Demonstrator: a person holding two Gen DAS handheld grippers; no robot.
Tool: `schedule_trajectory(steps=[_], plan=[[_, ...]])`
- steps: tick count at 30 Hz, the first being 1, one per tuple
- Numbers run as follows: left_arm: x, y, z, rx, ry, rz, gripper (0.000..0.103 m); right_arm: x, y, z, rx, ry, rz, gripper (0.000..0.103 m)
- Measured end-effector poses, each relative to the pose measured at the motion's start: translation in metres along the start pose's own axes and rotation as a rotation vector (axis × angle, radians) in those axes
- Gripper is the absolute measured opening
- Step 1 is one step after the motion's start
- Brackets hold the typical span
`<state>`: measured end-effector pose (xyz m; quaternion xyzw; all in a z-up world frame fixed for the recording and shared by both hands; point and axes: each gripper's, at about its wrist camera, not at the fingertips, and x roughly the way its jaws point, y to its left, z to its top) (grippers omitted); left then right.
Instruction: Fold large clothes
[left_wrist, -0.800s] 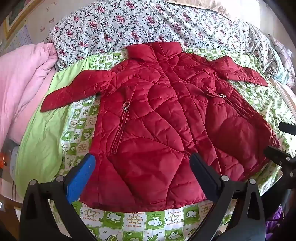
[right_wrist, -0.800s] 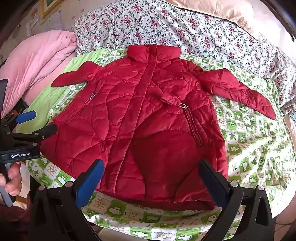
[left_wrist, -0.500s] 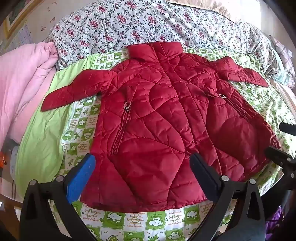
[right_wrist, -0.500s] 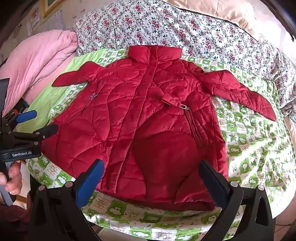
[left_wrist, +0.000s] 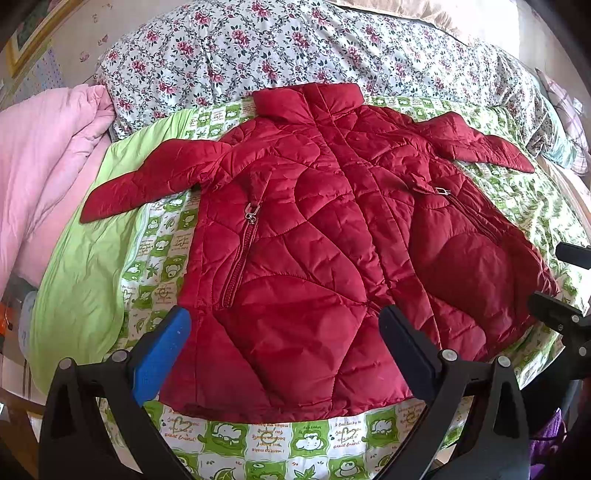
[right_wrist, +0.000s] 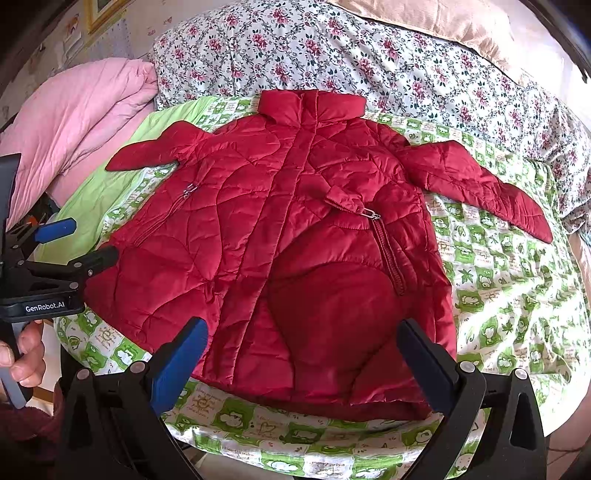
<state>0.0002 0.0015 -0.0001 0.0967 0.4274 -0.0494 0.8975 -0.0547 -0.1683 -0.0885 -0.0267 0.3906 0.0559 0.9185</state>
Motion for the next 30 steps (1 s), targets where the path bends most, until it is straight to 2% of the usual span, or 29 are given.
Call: schedule_trajectory(steps=[9,30], plan=[[0.0002,-0.0012,-0.0007,0.002,-0.01,0.0,0.102,0.0,0.0,0.0,0.0,-0.002,0.0,0.102],[0.0045,-0.0036,0.001,0.023,0.028,0.012,0.102,0.0017,-0.001,0.0009,0.0,-0.001,0.008,0.102]])
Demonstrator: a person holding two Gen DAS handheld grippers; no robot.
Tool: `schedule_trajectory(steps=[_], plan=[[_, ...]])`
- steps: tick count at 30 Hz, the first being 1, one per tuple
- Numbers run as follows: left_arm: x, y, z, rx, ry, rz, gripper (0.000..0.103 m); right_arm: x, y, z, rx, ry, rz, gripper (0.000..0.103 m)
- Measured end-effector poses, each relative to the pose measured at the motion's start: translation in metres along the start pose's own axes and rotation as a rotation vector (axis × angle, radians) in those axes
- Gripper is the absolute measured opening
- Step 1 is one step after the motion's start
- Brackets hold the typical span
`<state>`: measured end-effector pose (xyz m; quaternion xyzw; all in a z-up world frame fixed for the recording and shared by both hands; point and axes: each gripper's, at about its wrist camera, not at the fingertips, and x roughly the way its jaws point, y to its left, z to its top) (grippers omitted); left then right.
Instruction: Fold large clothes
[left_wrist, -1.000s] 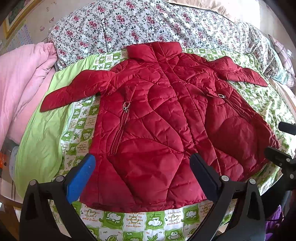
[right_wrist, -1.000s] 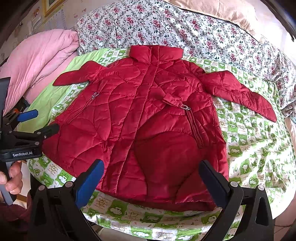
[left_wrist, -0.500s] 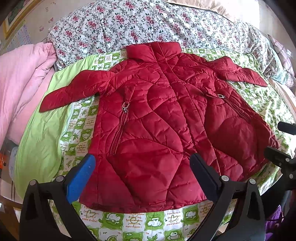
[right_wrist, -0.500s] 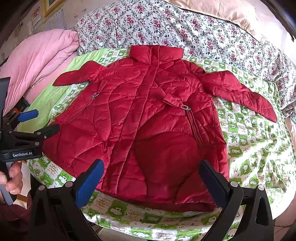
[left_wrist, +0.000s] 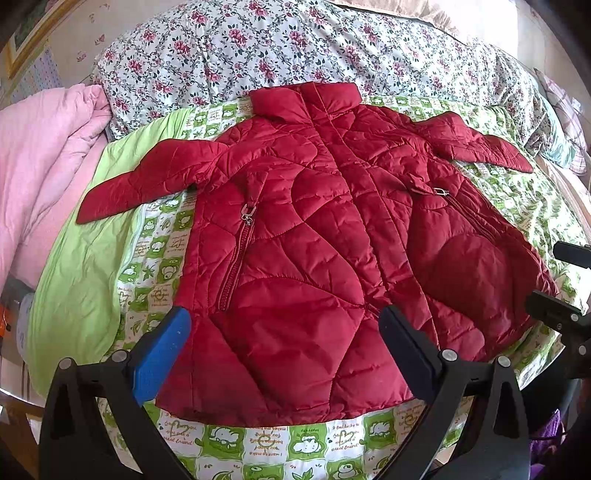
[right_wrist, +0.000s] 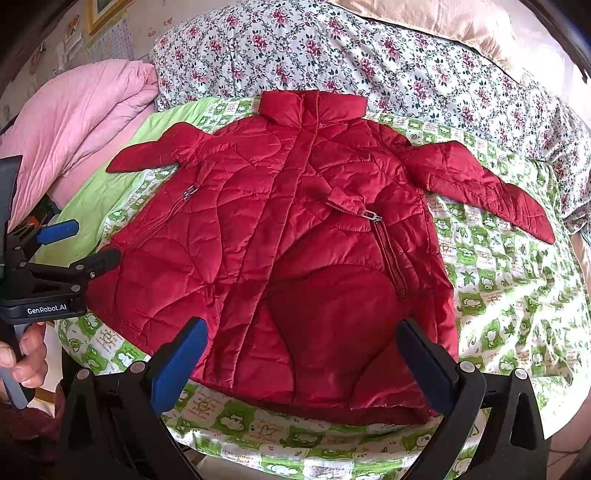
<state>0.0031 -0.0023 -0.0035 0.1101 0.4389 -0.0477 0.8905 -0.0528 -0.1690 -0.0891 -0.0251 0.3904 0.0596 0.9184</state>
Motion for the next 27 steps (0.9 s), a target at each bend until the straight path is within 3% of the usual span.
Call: schedule_trajectory(steps=[9,14,27], plan=[[0.003,0.001,0.001,0.001,0.016,-0.001,0.102,0.002,-0.002,0.004,0.003,-0.002,0.006,0.102],[0.007,0.001,0.003,0.012,0.067,0.0,0.102,0.004,-0.005,0.005,0.013,-0.001,0.008,0.102],[0.029,0.011,0.014,-0.008,0.056,-0.002,0.102,0.018,-0.039,0.012,0.1,-0.016,0.02,0.102]])
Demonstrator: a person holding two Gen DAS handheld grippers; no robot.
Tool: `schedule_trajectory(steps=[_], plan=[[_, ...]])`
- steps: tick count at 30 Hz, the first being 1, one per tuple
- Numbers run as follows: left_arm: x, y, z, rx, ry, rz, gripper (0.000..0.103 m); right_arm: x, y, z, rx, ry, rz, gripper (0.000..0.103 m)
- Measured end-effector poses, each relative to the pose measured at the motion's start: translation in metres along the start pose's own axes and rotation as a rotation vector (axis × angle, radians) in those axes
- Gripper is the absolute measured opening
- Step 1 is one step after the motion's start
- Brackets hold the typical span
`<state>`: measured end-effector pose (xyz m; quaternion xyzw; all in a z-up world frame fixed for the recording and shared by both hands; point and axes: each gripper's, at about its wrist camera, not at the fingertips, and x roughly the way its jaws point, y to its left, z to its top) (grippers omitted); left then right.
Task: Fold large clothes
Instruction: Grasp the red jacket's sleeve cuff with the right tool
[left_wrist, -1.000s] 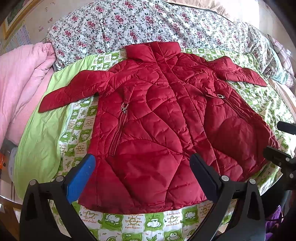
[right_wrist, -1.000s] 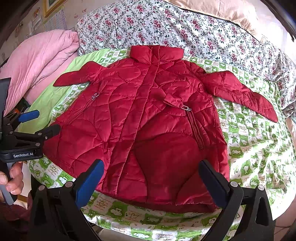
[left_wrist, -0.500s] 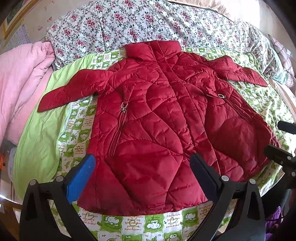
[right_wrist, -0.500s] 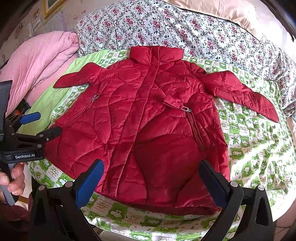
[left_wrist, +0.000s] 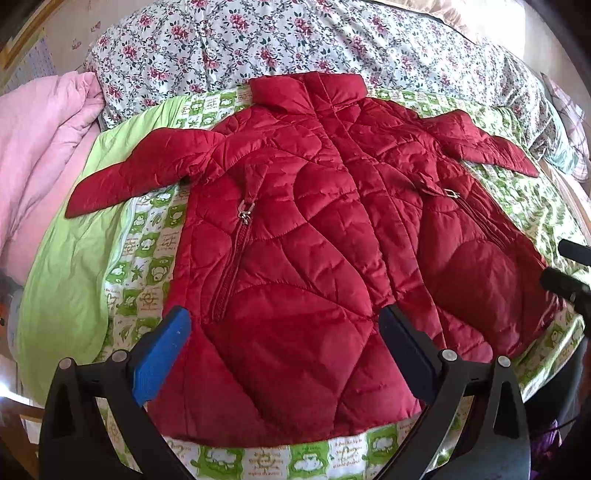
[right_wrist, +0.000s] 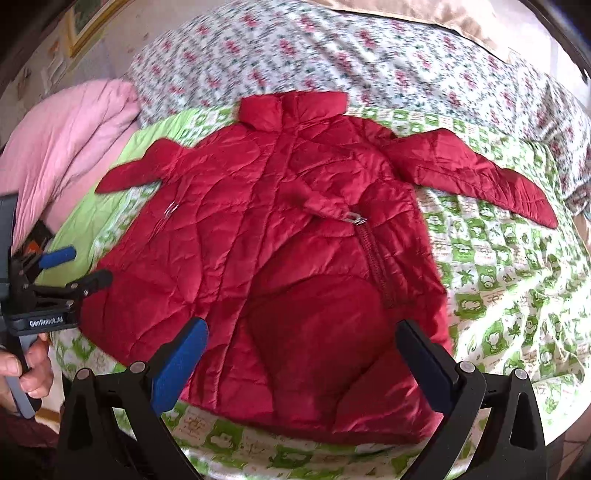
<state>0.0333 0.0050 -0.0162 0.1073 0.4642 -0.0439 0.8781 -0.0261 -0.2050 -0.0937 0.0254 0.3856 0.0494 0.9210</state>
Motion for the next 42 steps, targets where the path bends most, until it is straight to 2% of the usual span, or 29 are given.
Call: schedule_trajectory(steps=[5,17,27,30,35,42], plan=[[0.01,0.007,0.015,0.003,-0.027,0.041,0.102,0.004,-0.045,0.017,0.104,-0.038,-0.031,0.102],[0.041,0.012,0.043,-0.032,-0.001,0.02,0.102,0.019,-0.123,0.041,0.258,-0.064,-0.082,0.102],[0.061,0.012,0.065,-0.033,-0.004,0.021,0.102,0.055,-0.205,0.063,0.41,-0.077,-0.099,0.099],[0.064,0.01,0.069,-0.031,-0.008,0.023,0.102,0.065,-0.241,0.071,0.481,-0.096,-0.105,0.092],[0.075,0.008,0.071,-0.034,0.016,0.013,0.102,0.081,-0.309,0.079,0.654,-0.142,-0.088,0.076],[0.092,0.003,0.072,-0.024,0.052,0.015,0.102,0.098,-0.37,0.085,0.791,-0.173,-0.126,0.062]])
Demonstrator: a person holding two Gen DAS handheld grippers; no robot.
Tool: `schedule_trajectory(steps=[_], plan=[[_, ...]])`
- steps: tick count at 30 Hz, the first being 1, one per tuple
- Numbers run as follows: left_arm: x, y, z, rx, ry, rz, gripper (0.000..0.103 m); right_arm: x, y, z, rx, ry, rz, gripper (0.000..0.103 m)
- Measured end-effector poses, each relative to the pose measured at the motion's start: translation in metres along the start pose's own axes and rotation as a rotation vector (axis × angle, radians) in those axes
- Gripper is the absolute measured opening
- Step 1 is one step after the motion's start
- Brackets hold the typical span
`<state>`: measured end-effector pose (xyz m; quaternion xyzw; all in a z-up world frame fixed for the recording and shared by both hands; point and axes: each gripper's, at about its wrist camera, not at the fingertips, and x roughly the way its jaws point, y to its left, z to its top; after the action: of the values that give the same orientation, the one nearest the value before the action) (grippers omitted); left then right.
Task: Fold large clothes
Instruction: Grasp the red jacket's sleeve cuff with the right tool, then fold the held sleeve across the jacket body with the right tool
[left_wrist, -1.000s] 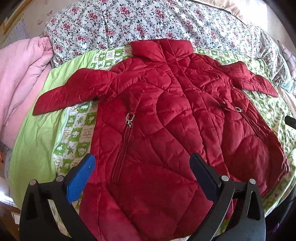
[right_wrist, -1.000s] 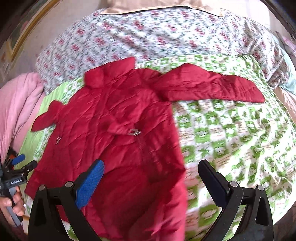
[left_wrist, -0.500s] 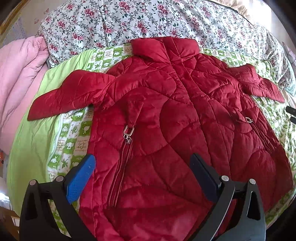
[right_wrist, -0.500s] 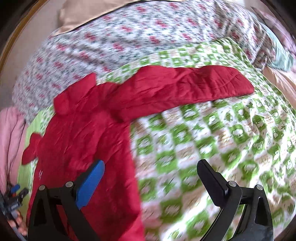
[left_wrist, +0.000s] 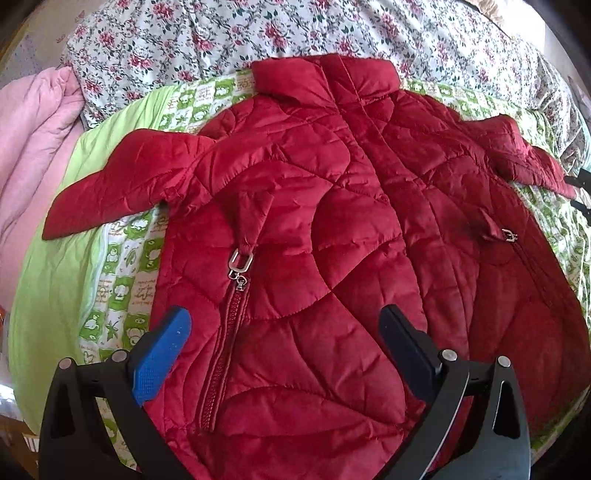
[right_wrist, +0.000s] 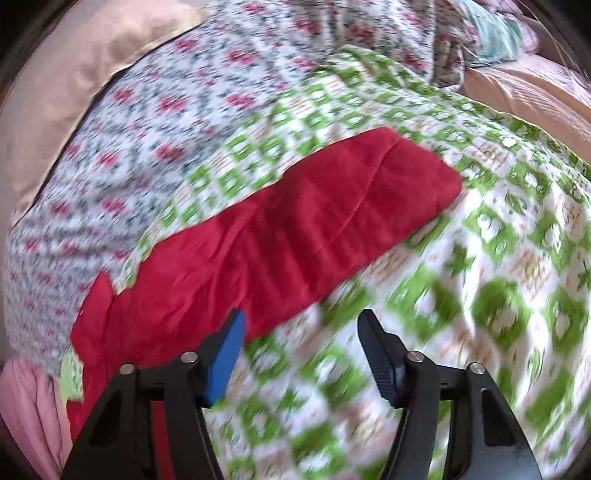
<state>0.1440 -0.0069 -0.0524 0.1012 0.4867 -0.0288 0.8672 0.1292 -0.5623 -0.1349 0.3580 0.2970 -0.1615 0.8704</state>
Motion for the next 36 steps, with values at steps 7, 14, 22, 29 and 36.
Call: schedule_trajectory(steps=[7,14,22,29,36], plan=[[0.013,-0.005,0.004,0.008,0.015,0.006,0.102,0.028,-0.028,0.028,0.093,-0.021,-0.019,0.055],[0.025,-0.008,0.009,0.01,0.031,0.005,0.102,0.051,-0.052,0.042,0.221,-0.04,0.007,0.051],[0.028,-0.011,0.014,0.014,0.021,-0.002,0.102,0.049,-0.025,0.053,0.122,-0.103,-0.017,0.011],[0.027,-0.008,0.015,0.003,0.015,-0.018,0.102,0.015,0.038,0.047,-0.053,-0.173,0.08,0.008],[0.024,-0.001,0.016,-0.019,0.009,-0.043,0.102,-0.008,0.117,0.024,-0.187,-0.159,0.242,0.008]])
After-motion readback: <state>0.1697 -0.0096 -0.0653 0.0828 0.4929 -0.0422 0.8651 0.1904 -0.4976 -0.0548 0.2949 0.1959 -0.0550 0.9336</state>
